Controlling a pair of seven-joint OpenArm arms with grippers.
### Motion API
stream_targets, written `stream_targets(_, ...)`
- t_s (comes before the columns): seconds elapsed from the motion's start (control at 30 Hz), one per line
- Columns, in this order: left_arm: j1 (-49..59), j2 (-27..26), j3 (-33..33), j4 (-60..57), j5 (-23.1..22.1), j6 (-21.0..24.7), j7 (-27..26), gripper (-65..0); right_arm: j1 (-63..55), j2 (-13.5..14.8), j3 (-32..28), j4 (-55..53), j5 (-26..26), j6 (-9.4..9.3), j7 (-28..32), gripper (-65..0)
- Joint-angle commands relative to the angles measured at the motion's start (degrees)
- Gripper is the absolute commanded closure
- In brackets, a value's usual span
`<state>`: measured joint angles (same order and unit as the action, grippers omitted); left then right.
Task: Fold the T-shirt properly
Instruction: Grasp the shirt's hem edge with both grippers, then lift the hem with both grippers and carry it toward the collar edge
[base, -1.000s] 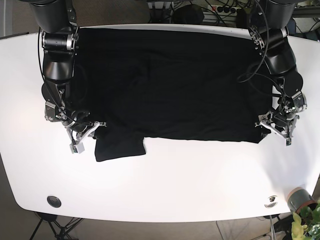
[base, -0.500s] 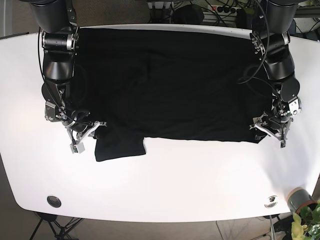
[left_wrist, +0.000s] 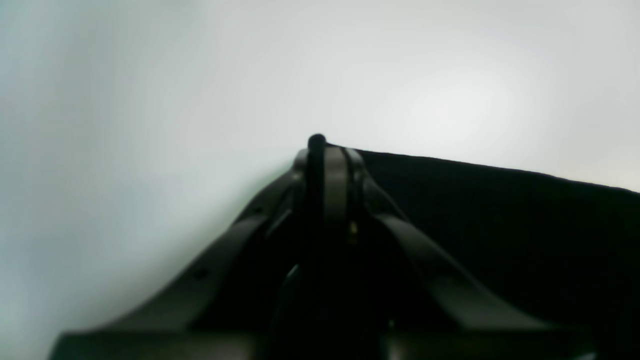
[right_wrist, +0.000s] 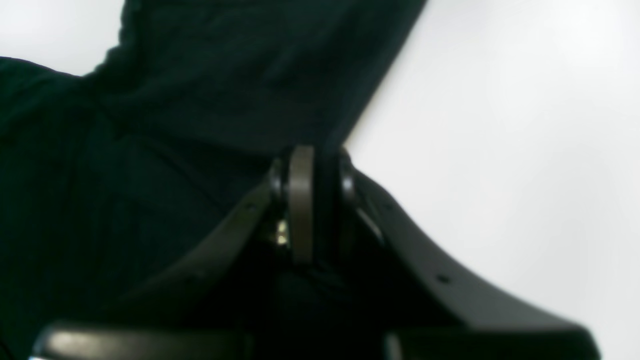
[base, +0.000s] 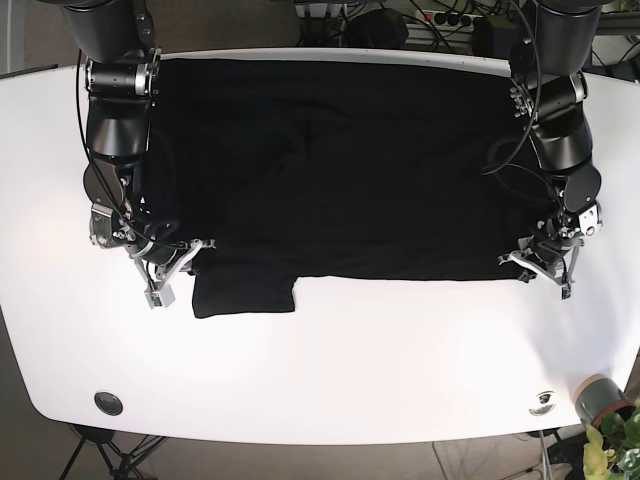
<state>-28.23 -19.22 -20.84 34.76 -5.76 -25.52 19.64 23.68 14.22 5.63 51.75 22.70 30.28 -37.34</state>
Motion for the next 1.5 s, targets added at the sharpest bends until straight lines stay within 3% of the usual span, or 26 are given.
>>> stream_targets(0.0, -0.6, -0.4, -0.1, 2.6, 0.6, -0.2, 1.5, 0.0, 1.6, 0.7, 0.2, 1.3, 0.7, 0.27, 0.9, -4.8)
stream_targets(0.17, 2.2, -0.1, -1.1, 12.2, -0.3, -0.3, 4.9, 0.0, 2.1, 0.8, 0.2, 2.8, 0.7, 0.27, 0.2, -2.1)
stream_targets(0.37, 6.6, -0.1, -3.7, 25.1, -6.8, -0.3, 12.5, 0.0, 0.9, 1.3, 0.7, 11.3, 0.7, 0.27, -4.5, -2.2)
stream_targets(0.73, 13.4, -0.2, -4.2, 40.8, -13.5, -0.1, 19.2, 0.0, -3.4, 2.1, 2.0, 28.4, 1.0, 0.18, -13.6, -2.2)
stream_targets(1.0, 19.9, 0.1, -7.6, 49.5, -13.5, -0.2, 19.7, 0.0, -9.3, 1.6, 8.2, 42.9, 1.2, 0.27, -22.0, -2.2)
stream_targets(1.27, 25.1, 0.0, -8.7, 53.7, -13.6, -0.3, 19.7, 0.0, -16.8, 1.6, 8.4, 52.7, 1.2, 0.27, -23.4, -2.2)
stream_targets(1.47, 27.0, 0.0, -9.5, 53.8, -13.6, -1.6, 19.7, 0.0, -17.9, 0.6, 8.4, 52.1, 0.6, 0.27, -23.4, -2.7)
